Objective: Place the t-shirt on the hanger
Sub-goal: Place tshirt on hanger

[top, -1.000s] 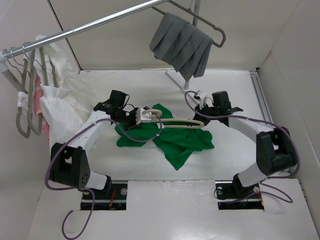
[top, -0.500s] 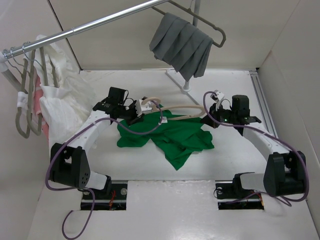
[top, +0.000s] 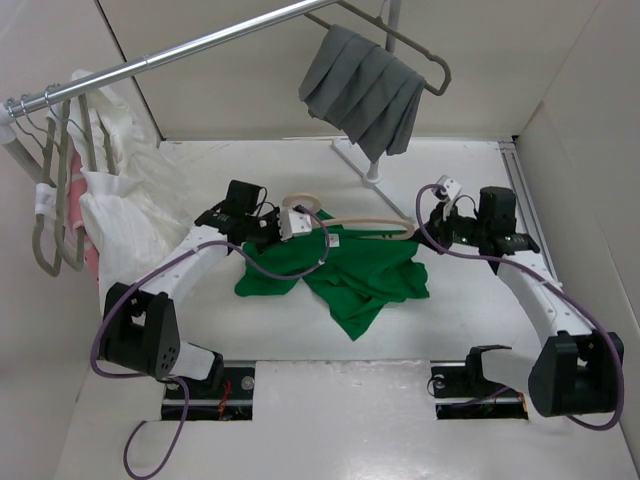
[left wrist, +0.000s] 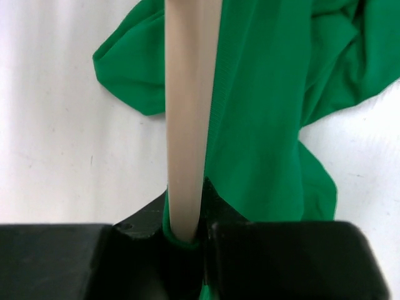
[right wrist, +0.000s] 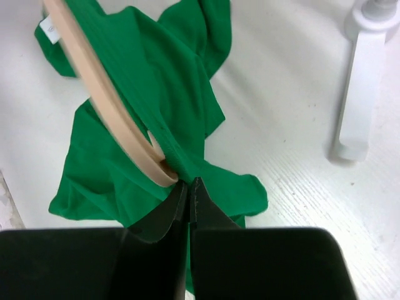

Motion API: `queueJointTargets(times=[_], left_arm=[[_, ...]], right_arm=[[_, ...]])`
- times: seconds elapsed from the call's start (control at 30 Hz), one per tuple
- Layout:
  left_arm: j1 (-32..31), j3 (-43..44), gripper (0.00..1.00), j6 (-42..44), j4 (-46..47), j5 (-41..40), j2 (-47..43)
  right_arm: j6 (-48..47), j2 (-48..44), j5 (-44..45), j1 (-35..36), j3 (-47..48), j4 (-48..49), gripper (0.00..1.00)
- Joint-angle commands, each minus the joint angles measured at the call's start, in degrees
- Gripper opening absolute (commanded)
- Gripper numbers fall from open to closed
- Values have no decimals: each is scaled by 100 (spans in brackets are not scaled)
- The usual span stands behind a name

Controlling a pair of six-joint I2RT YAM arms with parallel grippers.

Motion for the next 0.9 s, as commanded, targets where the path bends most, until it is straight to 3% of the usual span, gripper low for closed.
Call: queueJointTargets(times=[0.0, 0.43, 0.7, 0.87], left_arm=[[327, -79, 0, 27, -140, -1679, 54], [275, -289, 0, 220, 124, -2242, 282], [214, -615, 0, 694, 124, -2795, 336], [38, -292, 0, 817, -209, -2446, 388]], right_arm=[[-835, -319, 550, -420, 462, -438, 0], [-1547, -337, 329, -604, 1104, -1308, 0], [-1627, -592, -1410, -604, 1104, -685, 0], [-1811, -592, -1202, 132, 1289, -676, 0]])
